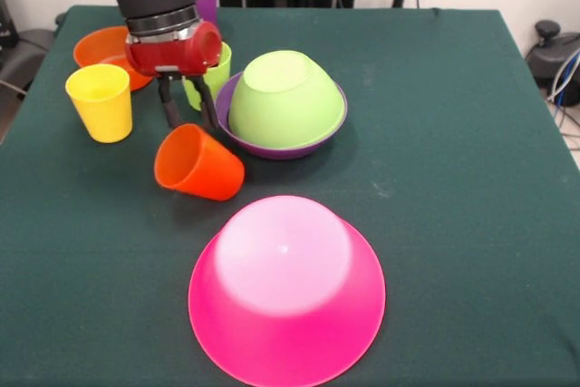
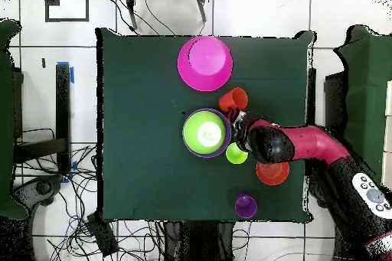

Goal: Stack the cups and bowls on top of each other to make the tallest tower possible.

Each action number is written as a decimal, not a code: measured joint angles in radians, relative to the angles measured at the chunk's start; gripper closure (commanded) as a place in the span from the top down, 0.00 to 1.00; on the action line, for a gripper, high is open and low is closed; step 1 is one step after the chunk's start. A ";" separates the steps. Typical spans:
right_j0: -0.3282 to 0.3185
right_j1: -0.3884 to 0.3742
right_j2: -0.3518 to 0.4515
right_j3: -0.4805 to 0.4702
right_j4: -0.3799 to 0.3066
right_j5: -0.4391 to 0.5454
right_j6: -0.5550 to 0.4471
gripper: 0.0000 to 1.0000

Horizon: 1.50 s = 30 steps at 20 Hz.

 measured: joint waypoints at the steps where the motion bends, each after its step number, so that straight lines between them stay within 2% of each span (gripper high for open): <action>1: -0.003 0.004 0.000 0.000 0.000 0.000 -0.004 1.00; 6: -0.023 0.083 0.000 -0.001 0.000 0.000 -0.076 1.00; 12: -0.022 0.129 0.012 -0.001 0.002 -0.002 -0.114 1.00; 30: -0.023 0.134 0.043 0.019 0.001 0.009 -0.116 1.00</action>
